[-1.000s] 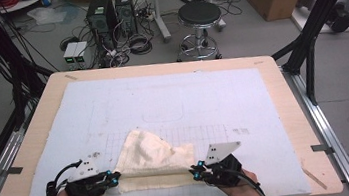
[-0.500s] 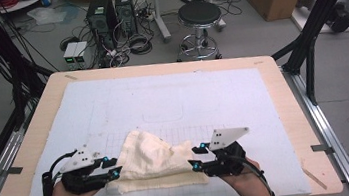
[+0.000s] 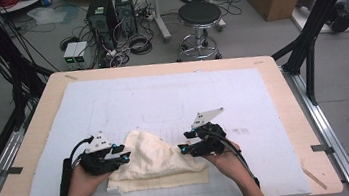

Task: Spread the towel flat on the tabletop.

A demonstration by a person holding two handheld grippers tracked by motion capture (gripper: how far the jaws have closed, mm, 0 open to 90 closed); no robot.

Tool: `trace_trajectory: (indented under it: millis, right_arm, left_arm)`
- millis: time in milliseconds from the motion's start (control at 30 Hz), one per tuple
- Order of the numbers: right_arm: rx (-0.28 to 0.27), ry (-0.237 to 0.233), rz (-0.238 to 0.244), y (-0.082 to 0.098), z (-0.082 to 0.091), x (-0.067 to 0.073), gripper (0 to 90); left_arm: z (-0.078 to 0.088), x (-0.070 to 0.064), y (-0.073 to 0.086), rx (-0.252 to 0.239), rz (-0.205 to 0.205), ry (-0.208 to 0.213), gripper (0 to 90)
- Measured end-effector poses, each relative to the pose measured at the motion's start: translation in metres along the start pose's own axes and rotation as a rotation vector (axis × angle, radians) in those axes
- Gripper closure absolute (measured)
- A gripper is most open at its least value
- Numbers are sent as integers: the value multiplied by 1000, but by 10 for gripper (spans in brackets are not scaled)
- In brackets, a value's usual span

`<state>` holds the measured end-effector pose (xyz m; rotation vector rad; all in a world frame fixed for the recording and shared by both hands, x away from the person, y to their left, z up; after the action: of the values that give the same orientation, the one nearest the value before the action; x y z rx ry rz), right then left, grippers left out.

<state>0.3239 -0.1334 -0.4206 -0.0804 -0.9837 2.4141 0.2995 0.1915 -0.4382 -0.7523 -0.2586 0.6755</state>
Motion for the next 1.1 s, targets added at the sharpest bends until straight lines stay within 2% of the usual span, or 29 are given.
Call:
trace_trajectory:
  millis: [33,100,167,233,267,333,500,567,633,733,800,933,1000,1067,1100]
  right_arm:
    - [0,0,0,0,0,0,511]
    - [35,-41,-24,4,-6,-4,632]
    - [42,-52,-23,4,-7,-4,665]
    - [71,-69,-3,6,-9,-1,793]
    - [71,-69,-3,6,-9,-1,793]
    - [92,-65,19,7,-9,2,863]
    - [81,-44,15,7,-3,3,872]
    - [51,-21,11,8,8,3,874]
    - [47,-5,14,8,12,2,874]
    - [35,40,21,9,26,3,873]
    - [27,98,24,13,40,6,873]
    - [8,110,20,23,50,13,873]
    - [12,109,20,26,49,15,873]
    - [27,98,19,35,45,18,873]
    - [42,59,4,43,41,21,872]
  left_arm:
    - [-3,0,1,10,11,3,656]
    - [-6,0,4,31,6,2,691]
    - [-8,0,6,55,7,-22,700]
    - [-10,1,9,62,23,-32,708]
    - [-10,1,10,56,30,-28,708]
    - [-9,2,11,58,31,-27,709]
    - [-7,1,13,51,38,-25,709]
    - [-7,1,14,50,42,-21,709]
    - [-6,1,15,50,43,-22,708]
    - [-5,0,16,46,48,-21,691]
    - [-5,0,16,47,43,-26,676]
    - [-3,-1,18,49,50,-25,676]
    - [-2,-1,20,49,53,-22,677]
    - [-1,0,22,49,57,-17,677]
    - [0,-1,22,45,61,-18,678]
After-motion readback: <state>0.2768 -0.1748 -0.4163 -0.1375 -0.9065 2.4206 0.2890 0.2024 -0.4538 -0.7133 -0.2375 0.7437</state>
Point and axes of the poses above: each handheld gripper's, and its own axes: z roughly backward along the jaws, y roughly out of its underside, x roughly to its left, the point moved 2 cm from there along -z, roughly forward along the jaws, and after that the axes turned 7 degrees about x, right-handed, at the moved point
